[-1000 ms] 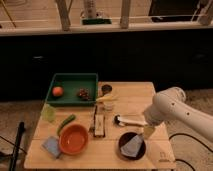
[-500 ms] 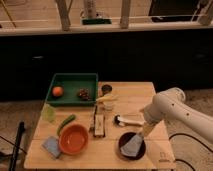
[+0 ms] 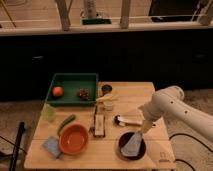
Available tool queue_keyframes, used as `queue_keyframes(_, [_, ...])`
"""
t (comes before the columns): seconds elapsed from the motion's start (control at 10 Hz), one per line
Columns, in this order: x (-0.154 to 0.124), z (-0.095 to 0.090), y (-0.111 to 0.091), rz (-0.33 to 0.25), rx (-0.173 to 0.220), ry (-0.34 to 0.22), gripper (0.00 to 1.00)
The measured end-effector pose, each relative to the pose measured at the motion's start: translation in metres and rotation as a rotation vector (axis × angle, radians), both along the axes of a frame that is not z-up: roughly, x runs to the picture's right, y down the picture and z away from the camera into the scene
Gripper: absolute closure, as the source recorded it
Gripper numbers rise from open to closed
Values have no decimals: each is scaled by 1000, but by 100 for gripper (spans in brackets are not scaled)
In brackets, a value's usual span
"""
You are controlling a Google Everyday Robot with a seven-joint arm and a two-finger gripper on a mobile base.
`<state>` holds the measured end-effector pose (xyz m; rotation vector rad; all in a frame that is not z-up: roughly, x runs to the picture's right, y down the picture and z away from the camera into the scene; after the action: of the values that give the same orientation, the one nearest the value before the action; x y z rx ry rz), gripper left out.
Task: Place brush in red bowl
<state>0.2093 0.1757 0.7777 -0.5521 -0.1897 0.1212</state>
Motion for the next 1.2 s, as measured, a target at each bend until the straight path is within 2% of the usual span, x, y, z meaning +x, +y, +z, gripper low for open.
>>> queue_keyframes(0.4, [0,21,6,-5,-4,8,20])
queue_keyframes(1.2, [-1,60,29,9,-66,23,20])
